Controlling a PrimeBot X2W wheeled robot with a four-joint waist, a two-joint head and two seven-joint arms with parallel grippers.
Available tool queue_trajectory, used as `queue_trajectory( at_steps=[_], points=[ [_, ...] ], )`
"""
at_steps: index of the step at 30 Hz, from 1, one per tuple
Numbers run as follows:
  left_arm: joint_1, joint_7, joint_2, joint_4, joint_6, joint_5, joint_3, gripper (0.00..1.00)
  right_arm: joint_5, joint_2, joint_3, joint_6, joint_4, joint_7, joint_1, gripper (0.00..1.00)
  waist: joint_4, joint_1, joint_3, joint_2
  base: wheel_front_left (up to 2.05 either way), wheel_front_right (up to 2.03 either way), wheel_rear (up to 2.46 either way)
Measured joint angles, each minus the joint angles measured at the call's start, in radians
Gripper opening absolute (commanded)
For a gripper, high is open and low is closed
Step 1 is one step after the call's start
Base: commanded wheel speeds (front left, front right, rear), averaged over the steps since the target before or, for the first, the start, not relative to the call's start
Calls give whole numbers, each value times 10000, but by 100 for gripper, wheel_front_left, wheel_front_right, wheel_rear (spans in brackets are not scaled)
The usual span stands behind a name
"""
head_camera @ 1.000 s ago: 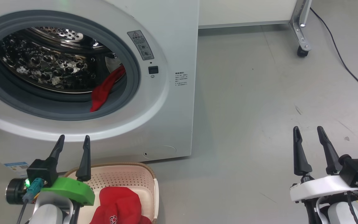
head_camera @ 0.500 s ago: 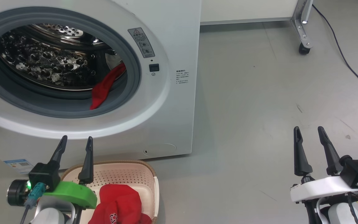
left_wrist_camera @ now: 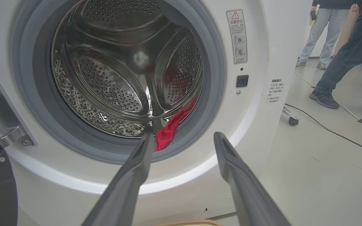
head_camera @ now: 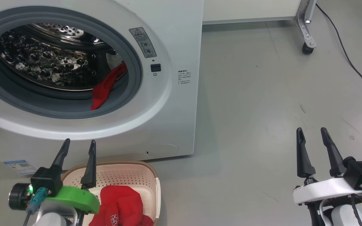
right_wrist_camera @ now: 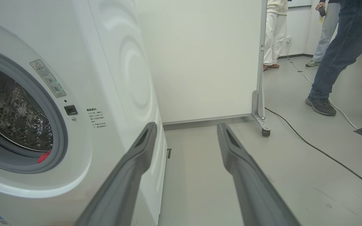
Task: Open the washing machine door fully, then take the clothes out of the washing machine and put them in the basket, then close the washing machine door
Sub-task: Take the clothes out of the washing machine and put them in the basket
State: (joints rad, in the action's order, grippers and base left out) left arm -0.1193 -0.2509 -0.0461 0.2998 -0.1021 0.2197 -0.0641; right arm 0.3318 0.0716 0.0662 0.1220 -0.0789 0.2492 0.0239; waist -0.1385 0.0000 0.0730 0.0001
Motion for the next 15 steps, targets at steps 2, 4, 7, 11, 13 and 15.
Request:
queue_trajectory(
  at_steps=[2, 4, 7, 11, 13, 15],
  points=[
    [24, 0, 2, -35, 2, 0, -2, 100, 0, 0, 4, 0, 0, 0, 0, 100, -5, 0, 4, 0, 0, 0, 0],
    [55, 0, 2, -81, 4, 0, -6, 100, 0, -2, 10, 0, 0, 0, 0, 100, -10, 0, 7, 0, 0, 0, 0],
    [85, 0, 6, -132, 6, 0, -13, 100, 0, -2, 21, 0, 0, 0, 0, 100, -21, 0, 17, 0, 0, 0, 0],
    [118, 0, 10, -163, 13, 0, -17, 100, 0, -2, 31, 0, 0, 0, 0, 100, -30, 0, 27, 0, 0, 0, 0],
    [127, 0, 12, -165, 13, 0, -21, 100, 0, -2, 31, 0, 0, 0, 0, 100, -31, 0, 29, 0, 0, 0, 0],
    [136, 0, 12, -173, 13, 0, -25, 100, 0, -2, 31, 0, 0, 0, 0, 100, -33, 0, 34, 0, 0, 0, 0]
  ],
)
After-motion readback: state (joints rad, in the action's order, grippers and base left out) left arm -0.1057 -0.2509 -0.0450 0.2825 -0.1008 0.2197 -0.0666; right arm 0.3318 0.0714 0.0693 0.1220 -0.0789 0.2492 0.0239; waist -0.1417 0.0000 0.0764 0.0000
